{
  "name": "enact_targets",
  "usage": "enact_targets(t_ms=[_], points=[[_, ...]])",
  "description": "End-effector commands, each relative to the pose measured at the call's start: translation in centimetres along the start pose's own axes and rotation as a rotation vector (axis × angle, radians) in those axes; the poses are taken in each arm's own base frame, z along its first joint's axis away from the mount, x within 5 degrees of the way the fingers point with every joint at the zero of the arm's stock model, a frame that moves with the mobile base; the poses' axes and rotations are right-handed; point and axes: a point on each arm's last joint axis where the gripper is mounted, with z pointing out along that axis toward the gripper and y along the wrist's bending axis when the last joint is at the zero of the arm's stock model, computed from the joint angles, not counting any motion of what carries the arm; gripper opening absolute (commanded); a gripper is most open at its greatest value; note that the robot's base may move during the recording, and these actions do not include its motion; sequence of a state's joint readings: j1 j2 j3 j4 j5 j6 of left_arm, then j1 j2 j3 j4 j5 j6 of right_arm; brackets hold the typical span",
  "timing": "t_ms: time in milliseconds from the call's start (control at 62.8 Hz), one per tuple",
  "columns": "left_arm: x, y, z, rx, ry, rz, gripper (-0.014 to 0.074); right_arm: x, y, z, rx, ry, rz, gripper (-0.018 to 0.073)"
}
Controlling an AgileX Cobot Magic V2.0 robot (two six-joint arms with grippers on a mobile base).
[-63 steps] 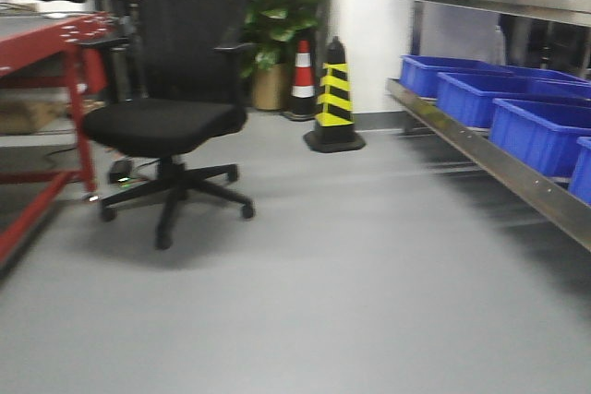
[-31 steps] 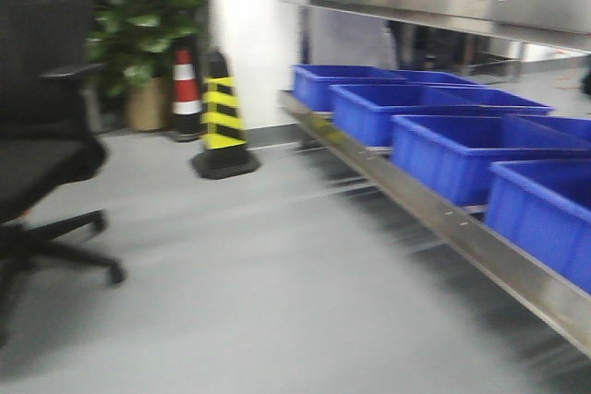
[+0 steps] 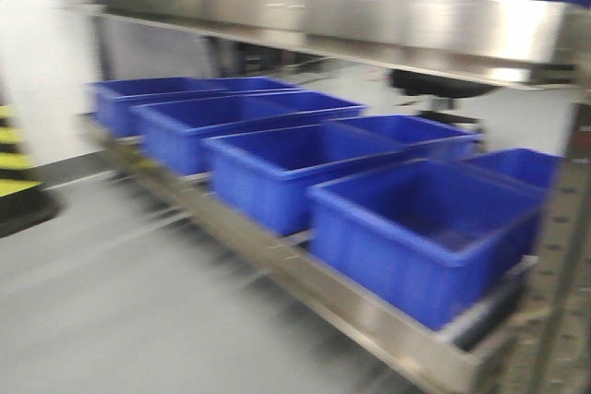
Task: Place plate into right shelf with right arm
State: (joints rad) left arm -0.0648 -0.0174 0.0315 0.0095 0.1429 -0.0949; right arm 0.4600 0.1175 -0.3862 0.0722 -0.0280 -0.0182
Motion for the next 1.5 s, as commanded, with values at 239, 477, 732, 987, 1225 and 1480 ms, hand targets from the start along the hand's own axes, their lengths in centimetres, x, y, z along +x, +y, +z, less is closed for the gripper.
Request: enact_targets(t_ms=[239, 477, 732, 987, 1225, 1480], points=[[-0.44, -0.08, 0.0, 0.015, -0.077, -0.008, -0.0047, -1.72, 0.02, 0.13, 0.005, -0.112, -0.011, 0.0054], [-0.44, -0.08, 0.0, 0.015, -0.077, -0.008, -0.0047, -1.72, 0.02, 0.13, 0.005, -0.112, -0.011, 0.0054], [-0.44, -0.08, 0.0, 0.015, -0.077, -0.008, -0.0047, -1.72, 0.02, 0.13, 0.005, -0.112, -0.011, 0.0054], [-0.44, -0.08, 0.0, 0.015, -0.077, -0.008, -0.0047, -1.72, 0.02, 0.13, 0.005, -0.112, -0.011, 0.0054], [-0.44, -0.08, 0.0, 0.015, -0.077, -0.008, -0.0047, -1.72, 0.02, 0.13, 0.005, -0.112, -0.011, 0.0054], [-0.44, -0.08, 0.0, 0.015, -0.077, -0.008, -0.0047, -1.72, 0.02, 0.13, 0.005, -0.112, -0.011, 0.0054]])
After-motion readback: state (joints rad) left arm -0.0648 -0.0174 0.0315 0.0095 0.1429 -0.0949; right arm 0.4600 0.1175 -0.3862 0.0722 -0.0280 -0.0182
